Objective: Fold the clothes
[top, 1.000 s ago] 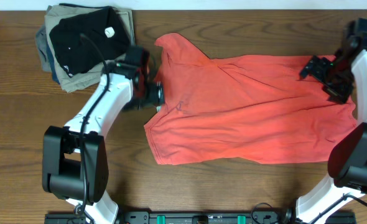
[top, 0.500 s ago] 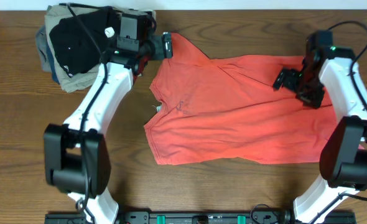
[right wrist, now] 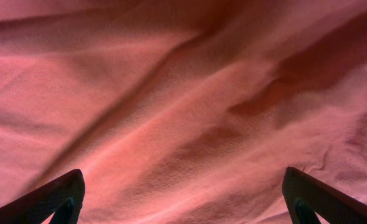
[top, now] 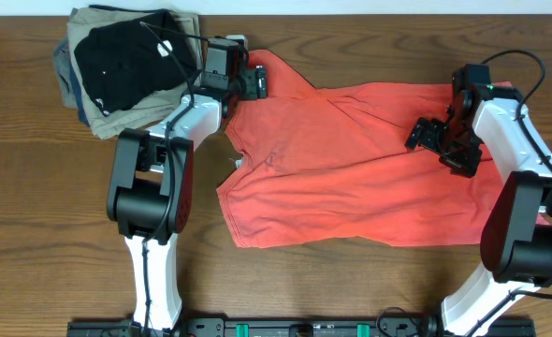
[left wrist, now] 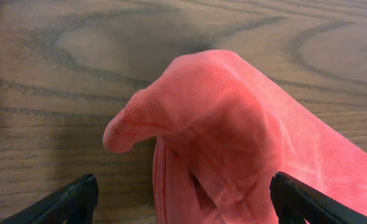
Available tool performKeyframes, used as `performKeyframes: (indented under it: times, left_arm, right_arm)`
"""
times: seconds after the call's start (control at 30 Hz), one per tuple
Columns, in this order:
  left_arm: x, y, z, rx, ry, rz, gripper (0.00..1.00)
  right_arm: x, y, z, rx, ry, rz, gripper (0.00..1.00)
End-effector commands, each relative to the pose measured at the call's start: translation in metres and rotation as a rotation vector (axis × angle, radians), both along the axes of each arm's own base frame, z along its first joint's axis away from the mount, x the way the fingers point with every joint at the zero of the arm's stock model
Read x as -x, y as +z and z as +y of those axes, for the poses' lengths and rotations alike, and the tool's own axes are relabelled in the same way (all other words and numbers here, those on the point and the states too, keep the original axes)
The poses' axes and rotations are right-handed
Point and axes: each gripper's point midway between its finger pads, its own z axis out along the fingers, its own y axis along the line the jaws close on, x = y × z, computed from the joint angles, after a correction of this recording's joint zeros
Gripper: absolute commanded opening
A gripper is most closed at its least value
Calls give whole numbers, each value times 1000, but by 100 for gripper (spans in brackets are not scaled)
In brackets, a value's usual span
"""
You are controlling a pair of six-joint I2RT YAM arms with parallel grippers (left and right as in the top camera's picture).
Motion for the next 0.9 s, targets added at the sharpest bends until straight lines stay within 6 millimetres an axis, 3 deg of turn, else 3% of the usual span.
performKeyframes:
  times: [0.0,0.07,0.17,0.33,0.5,0.6,0.77,0.87]
  left_arm:
    - [-6,7,1,-12,-9,-34,89]
    - [-9,10,1,-9,-8,-50,89]
    - [-13,15,1,-3,-5,-77,80]
    - [-20,21,5,-13,17,-113,79]
    - [-22,22,9,-16,28,-120,61]
    - [-22,21,15,-18,37,-112,46]
    - [-20,17,22,-25,46,-91,7]
    - [-18,17,24,-28,47,-80,6]
  right_arm:
    - [0,1,0,12,23,-5,99]
    - [0,1,0,12,23,-4,99]
    - [1,1,0,11,23,-3,99]
    - [3,1,0,11,28,7,99]
    - [4,0,1,10,30,11,99]
    - [5,0,1,10,30,12,99]
    - [4,0,0,11,30,9,99]
    - [3,0,-2,23,28,6,99]
